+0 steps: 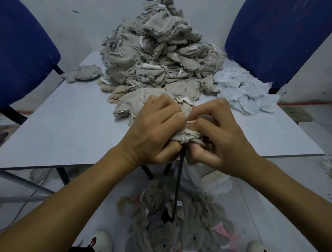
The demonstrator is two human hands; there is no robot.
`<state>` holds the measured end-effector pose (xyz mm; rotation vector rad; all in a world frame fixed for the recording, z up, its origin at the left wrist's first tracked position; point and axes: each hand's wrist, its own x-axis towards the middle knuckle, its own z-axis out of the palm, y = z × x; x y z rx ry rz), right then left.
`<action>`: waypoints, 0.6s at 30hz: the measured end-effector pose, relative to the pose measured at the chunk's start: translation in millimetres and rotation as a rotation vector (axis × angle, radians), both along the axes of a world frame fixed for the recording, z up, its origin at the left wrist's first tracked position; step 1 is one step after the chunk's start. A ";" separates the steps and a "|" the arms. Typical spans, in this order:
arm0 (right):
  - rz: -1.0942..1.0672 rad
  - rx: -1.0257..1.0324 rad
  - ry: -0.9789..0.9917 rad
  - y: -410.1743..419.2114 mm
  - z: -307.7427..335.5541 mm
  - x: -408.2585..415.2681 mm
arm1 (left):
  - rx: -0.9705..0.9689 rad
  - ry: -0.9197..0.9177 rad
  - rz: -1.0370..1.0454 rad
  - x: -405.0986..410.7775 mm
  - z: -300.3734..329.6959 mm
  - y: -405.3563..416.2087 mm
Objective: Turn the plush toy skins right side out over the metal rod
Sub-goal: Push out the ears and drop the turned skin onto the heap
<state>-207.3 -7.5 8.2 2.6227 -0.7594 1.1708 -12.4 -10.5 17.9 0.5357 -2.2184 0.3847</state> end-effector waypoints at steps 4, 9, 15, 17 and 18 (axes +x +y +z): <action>-0.039 -0.013 0.077 13.1 -28.4 -3.2 | 0.051 -0.084 0.010 4.7 -25.7 13.6; -0.093 0.090 0.040 21.0 -56.6 -5.3 | 0.157 -0.034 0.038 7.8 -56.9 21.7; -0.085 0.147 0.029 29.2 -75.2 -1.0 | 0.293 -0.006 0.059 10.1 -86.5 34.4; -0.067 0.149 0.026 27.2 -68.8 -4.6 | 0.277 -0.047 0.037 12.6 -76.9 30.5; -0.058 0.144 0.027 25.0 -63.2 -6.5 | 0.268 -0.073 0.013 14.5 -68.5 27.3</action>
